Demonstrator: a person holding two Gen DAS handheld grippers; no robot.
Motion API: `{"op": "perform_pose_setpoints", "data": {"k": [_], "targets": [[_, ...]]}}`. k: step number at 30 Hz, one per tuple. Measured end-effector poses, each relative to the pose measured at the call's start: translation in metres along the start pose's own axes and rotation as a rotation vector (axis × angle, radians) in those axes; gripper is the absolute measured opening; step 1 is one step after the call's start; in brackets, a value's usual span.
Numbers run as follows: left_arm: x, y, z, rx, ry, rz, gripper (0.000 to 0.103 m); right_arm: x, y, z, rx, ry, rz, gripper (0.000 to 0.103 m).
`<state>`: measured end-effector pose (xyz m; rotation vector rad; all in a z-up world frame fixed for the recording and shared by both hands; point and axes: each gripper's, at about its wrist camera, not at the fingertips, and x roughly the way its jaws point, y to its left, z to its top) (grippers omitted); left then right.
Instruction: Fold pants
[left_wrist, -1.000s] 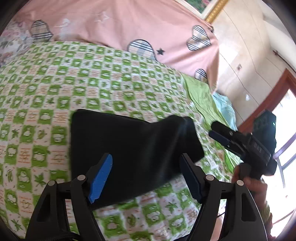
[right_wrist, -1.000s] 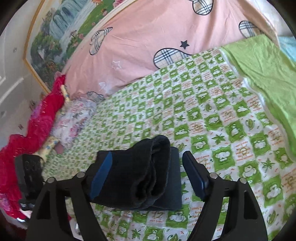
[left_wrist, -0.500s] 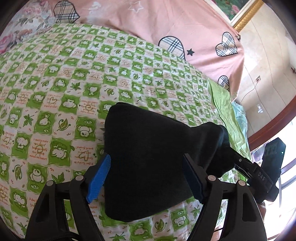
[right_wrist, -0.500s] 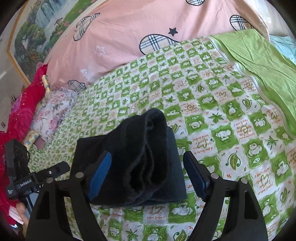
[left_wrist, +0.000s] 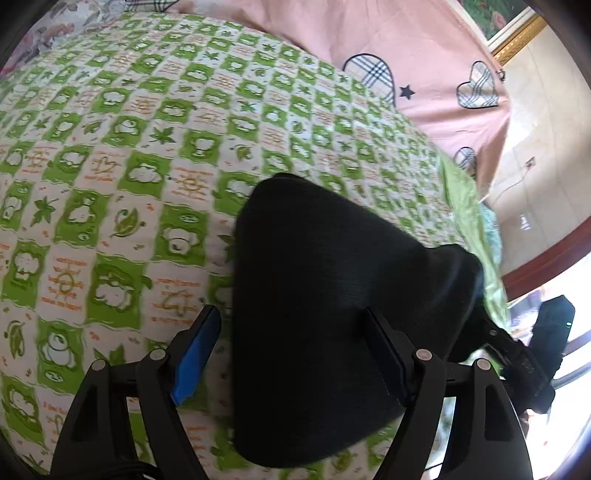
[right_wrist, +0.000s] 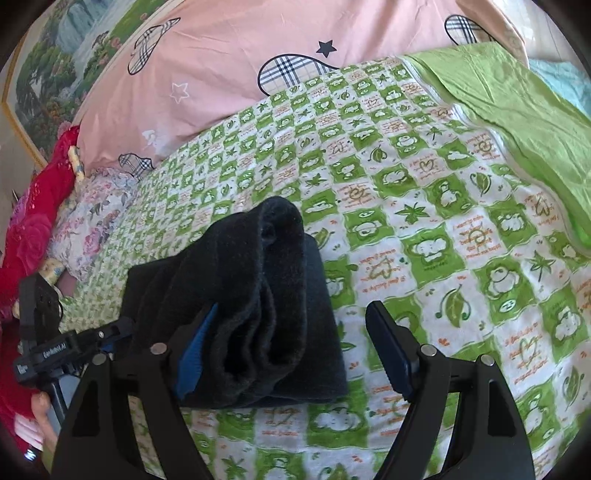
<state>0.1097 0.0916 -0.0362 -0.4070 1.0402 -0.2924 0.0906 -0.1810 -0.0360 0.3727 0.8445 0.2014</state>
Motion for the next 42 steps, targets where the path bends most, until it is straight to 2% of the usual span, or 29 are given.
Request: {"op": "perform_pose_setpoints", "data": {"k": [8, 17, 24, 28, 30, 35, 38, 42], "targets": [[0.013, 0.0, 0.002, 0.045, 0.008, 0.059, 0.08, 0.004, -0.014, -0.003, 0.043, 0.002, 0.049, 0.082], [0.002, -0.002, 0.004, 0.038, 0.02, 0.017, 0.079, 0.007, -0.013, 0.001, 0.098, 0.045, 0.144, 0.082], [0.015, -0.001, -0.001, 0.022, 0.059, 0.003, 0.078, 0.017, -0.02, -0.005, 0.141, 0.078, 0.199, 0.082], [0.024, 0.0, -0.004, 0.003, 0.085, -0.017, 0.07, 0.017, -0.018, -0.006, 0.134, 0.081, 0.197, 0.08], [0.024, -0.001, -0.003, 0.008, 0.082, -0.016, 0.066, 0.018, -0.016, -0.007, 0.141, 0.09, 0.222, 0.07], [0.015, -0.005, -0.003, 0.039, 0.061, -0.031, 0.05, 0.014, -0.008, -0.005, 0.105, 0.076, 0.207, 0.058], [0.007, -0.002, -0.002, 0.024, 0.046, -0.061, 0.038, 0.008, 0.001, -0.003, 0.09, 0.056, 0.22, 0.052], [-0.009, 0.001, 0.0, 0.017, 0.021, -0.084, 0.033, 0.0, 0.021, 0.0, 0.024, 0.044, 0.227, 0.048]]}}
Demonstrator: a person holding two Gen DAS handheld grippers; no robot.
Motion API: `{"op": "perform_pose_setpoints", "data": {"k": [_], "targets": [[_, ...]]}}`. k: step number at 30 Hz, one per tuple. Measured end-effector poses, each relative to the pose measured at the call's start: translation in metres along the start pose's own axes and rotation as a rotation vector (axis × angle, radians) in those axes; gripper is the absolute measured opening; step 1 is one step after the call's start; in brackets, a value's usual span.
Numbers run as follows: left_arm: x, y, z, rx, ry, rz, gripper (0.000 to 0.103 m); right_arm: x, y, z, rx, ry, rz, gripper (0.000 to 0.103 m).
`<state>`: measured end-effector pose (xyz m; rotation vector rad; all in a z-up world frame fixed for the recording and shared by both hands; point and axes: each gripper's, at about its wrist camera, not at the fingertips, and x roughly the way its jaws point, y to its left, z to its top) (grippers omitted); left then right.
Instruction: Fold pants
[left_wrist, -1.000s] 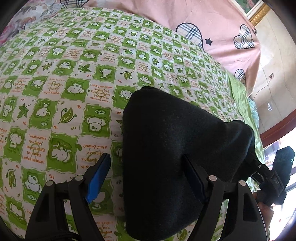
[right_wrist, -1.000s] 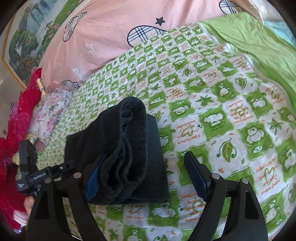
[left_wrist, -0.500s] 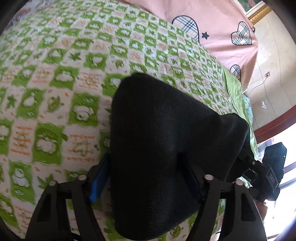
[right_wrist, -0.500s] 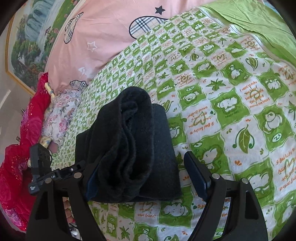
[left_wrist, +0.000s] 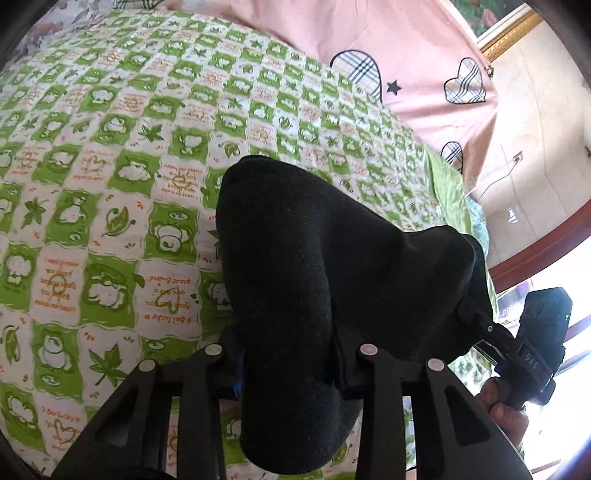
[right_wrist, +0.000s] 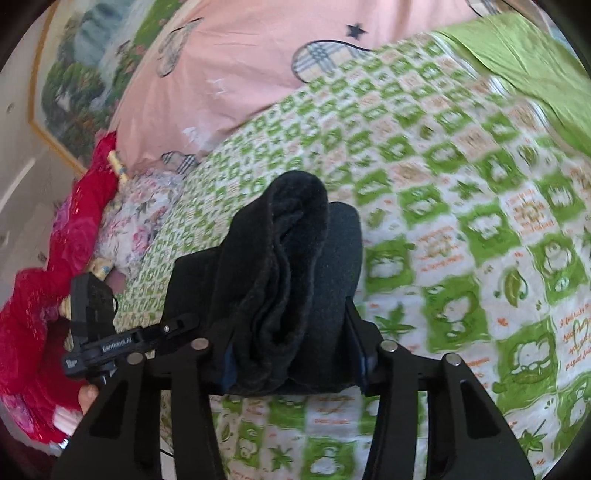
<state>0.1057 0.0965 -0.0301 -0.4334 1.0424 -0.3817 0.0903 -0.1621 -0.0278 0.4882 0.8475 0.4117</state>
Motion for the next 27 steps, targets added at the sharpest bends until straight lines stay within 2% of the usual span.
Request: {"op": "perform_pose_setpoints", "data": {"k": [4, 12, 27], "targets": [[-0.023, 0.003, -0.001, 0.01, -0.048, 0.016, 0.033, 0.003, 0.015, 0.003, -0.008, 0.0, 0.036, 0.046], [-0.064, 0.028, 0.014, 0.004, -0.136, 0.12, 0.033, 0.044, 0.055, 0.003, -0.056, 0.049, 0.097, 0.046], [-0.069, 0.06, 0.055, 0.053, -0.197, 0.232, 0.032, 0.096, 0.094, 0.031, -0.141, 0.034, 0.12, 0.046]]}}
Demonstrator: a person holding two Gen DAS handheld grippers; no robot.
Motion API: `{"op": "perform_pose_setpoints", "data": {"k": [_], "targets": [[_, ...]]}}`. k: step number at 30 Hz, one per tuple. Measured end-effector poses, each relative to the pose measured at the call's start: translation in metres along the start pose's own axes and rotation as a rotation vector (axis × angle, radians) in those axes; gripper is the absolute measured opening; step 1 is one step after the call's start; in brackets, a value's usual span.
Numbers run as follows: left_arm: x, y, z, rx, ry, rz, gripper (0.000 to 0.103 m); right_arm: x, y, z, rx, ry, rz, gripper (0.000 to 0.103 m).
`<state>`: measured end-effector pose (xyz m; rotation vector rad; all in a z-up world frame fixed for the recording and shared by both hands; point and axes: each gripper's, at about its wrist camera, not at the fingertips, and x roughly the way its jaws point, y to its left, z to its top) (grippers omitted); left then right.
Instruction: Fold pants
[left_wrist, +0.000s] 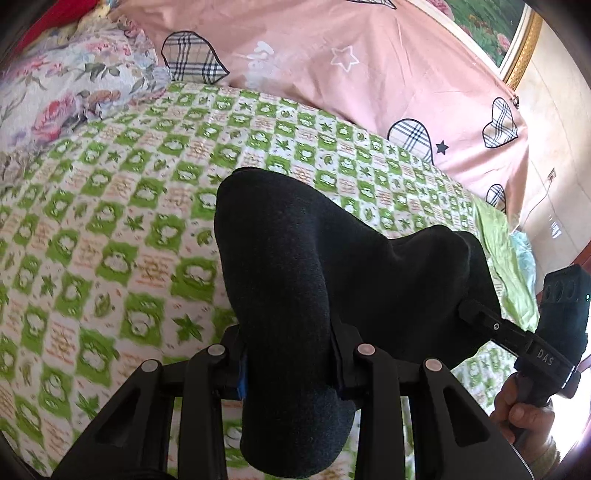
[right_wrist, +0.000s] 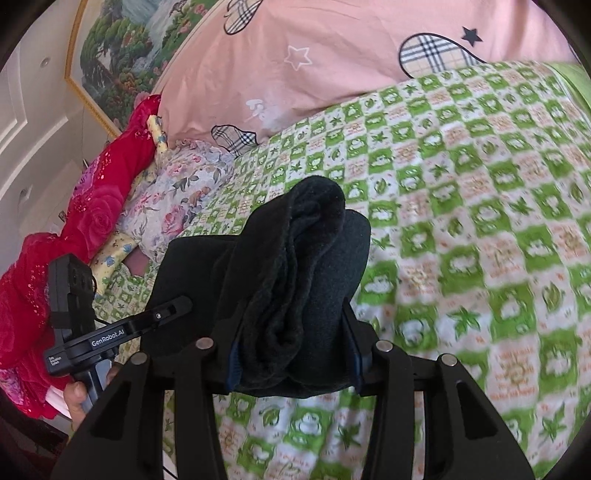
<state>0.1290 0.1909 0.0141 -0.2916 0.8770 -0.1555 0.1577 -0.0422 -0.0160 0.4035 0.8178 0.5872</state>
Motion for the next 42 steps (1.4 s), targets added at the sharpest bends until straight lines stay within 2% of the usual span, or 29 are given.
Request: {"op": "perform_pose_setpoints", "data": {"k": [8, 12, 15, 17, 18, 20, 21, 23, 28, 36, 42], "targets": [[0.017, 0.014, -0.003, -0.001, 0.018, 0.034, 0.032, 0.022, -0.003, 0.0, -0.032, 0.042, -0.035, 0.046], [0.022, 0.017, -0.01, 0.0, 0.022, 0.049, 0.036, 0.03, -0.006, -0.003, -0.07, 0.076, -0.078, 0.052], [0.027, 0.022, -0.012, -0.01, 0.031, 0.06, 0.049, 0.031, -0.014, -0.005, -0.073, 0.081, -0.106, 0.057], [0.029, 0.024, -0.013, -0.014, 0.039, 0.082, 0.062, 0.03, -0.019, -0.007, -0.071, 0.08, -0.126, 0.061], [0.03, 0.025, -0.014, -0.013, 0.04, 0.091, 0.065, 0.03, -0.022, -0.008, -0.07, 0.081, -0.132, 0.062], [0.031, 0.027, -0.017, -0.015, 0.042, 0.124, 0.078, 0.03, -0.026, -0.01, -0.066, 0.08, -0.139, 0.071], [0.031, 0.027, -0.017, -0.017, 0.043, 0.132, 0.08, 0.03, -0.027, -0.011, -0.069, 0.078, -0.154, 0.074], [0.03, 0.029, -0.02, -0.026, 0.046, 0.133, 0.082, 0.03, -0.026, -0.012, -0.082, 0.072, -0.172, 0.079], [0.026, 0.027, -0.025, -0.024, 0.048, 0.151, 0.084, 0.026, -0.019, -0.013, -0.11, 0.059, -0.187, 0.08], [0.012, 0.022, -0.035, -0.022, 0.037, 0.183, 0.084, 0.008, -0.001, -0.019, -0.153, 0.013, -0.166, 0.085], [-0.001, 0.015, -0.046, 0.012, 0.017, 0.214, 0.084, -0.002, 0.008, -0.026, -0.186, -0.005, -0.177, 0.089]]}}
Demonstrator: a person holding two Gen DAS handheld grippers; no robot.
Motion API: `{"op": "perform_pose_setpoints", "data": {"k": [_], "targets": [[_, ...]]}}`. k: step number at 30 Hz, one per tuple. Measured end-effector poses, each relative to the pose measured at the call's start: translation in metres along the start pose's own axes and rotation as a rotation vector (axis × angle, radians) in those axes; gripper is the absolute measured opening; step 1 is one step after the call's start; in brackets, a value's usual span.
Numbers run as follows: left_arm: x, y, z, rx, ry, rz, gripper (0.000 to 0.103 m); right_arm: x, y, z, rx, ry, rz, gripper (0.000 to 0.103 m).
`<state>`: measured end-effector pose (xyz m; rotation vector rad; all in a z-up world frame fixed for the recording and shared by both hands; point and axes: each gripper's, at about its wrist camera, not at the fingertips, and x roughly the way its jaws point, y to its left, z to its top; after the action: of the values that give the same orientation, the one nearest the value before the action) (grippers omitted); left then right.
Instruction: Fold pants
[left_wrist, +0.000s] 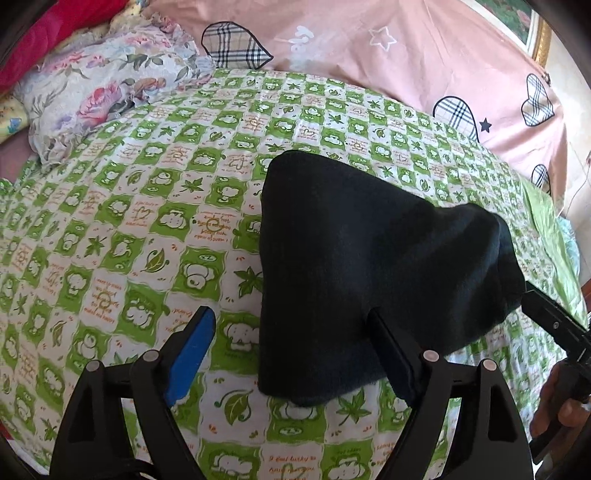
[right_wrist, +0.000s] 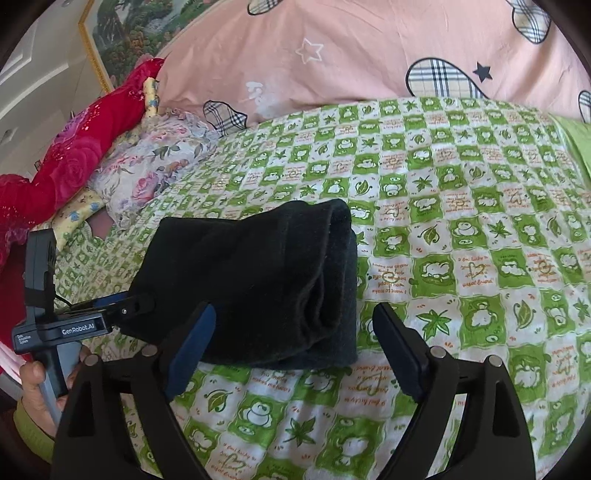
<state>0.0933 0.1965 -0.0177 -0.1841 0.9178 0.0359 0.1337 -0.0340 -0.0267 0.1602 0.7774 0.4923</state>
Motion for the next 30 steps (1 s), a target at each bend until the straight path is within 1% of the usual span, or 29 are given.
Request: {"op": "perform_pose_setpoints", "data": {"k": [6, 9, 12, 16, 23, 25, 30], "targets": [[-0.006, -0.002, -0.012, 0.009, 0.002, 0.015, 0.084, -0.005, 0.009, -0.011, -0.034, 0.007, -0.014, 0.09], [-0.012, -0.003, -0.018, 0.008, -0.006, 0.034, 0.084, -0.009, 0.014, -0.017, -0.057, 0.004, -0.024, 0.09], [-0.02, -0.005, -0.023, 0.017, -0.036, 0.066, 0.085, -0.011, 0.02, -0.023, -0.085, 0.005, -0.045, 0.091], [-0.026, -0.012, -0.031, 0.064, -0.054, 0.106, 0.085, -0.011, 0.027, -0.028, -0.112, 0.004, -0.066, 0.092], [-0.028, -0.018, -0.046, 0.096, -0.056, 0.112, 0.085, -0.011, 0.035, -0.037, -0.133, -0.007, -0.084, 0.095], [-0.028, -0.019, -0.049, 0.107, -0.061, 0.129, 0.085, -0.01, 0.037, -0.038, -0.139, -0.005, -0.088, 0.095], [-0.029, -0.018, -0.05, 0.113, -0.064, 0.124, 0.085, -0.011, 0.039, -0.039, -0.16, -0.023, -0.11, 0.095]]}}
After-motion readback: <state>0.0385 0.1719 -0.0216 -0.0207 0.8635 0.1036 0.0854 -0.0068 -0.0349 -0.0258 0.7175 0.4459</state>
